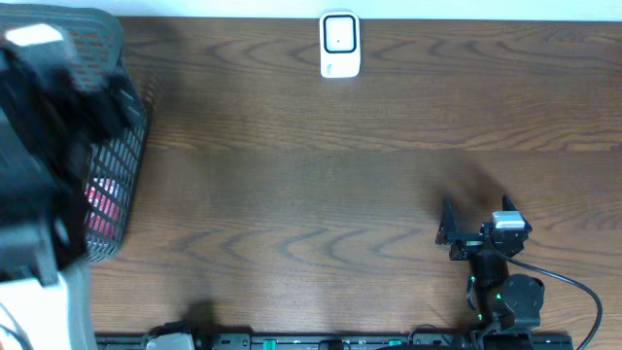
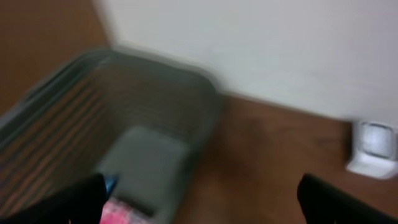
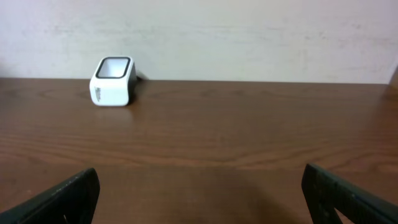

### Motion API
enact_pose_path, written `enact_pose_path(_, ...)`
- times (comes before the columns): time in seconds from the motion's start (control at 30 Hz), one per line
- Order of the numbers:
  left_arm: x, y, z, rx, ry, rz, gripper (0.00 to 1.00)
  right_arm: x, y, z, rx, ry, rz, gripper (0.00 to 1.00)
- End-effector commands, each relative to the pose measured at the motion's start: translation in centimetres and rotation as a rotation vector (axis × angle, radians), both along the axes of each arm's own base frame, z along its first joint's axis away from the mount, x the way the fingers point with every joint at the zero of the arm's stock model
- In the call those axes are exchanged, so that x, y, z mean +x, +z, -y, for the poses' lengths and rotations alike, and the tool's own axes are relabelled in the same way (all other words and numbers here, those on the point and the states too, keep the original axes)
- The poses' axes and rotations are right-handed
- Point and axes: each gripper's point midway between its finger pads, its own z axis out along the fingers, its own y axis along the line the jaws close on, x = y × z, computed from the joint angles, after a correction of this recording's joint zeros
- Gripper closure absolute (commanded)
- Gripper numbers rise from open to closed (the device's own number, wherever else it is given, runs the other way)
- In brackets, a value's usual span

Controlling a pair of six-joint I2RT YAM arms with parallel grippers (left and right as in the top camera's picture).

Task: Scan the item barcode
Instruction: 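Reach the left gripper into the basket and grasp the red-purple snack pack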

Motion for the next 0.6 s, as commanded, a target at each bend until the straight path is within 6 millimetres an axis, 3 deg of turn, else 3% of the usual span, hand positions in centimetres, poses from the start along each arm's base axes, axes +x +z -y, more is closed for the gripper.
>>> enact_pose_path(0.0, 0.8, 0.8, -5.6, -0.071, 0.229, -0.018, 0.02, 0.0, 0.0, 0.2, 0.011, -0.009, 0.0, 0.01)
enact_pose_path(0.13, 1.1, -1.7, -7.8, -0.14, 0.268, -0.103, 0.02, 0.0, 0.0, 0.2, 0.011, -0.009, 0.0, 0.01)
enact_pose_path(0.37, -2.6, -5.6, -14.5, -0.517, 0.725, -0.045, 0.02, 0.0, 0.0, 0.2, 0.011, -0.009, 0.0, 0.01)
enact_pose_path(0.43, -2.9, -7.0, -13.9, -0.633, 0.706, -0.087, 0.02, 0.0, 0.0, 0.2, 0.011, -0.009, 0.0, 0.01)
enact_pose_path(0.57, -3.9, -8.8, -13.4, -0.67, 0.731, -0.174, 0.02, 0.0, 0.0, 0.2, 0.011, -0.009, 0.0, 0.01)
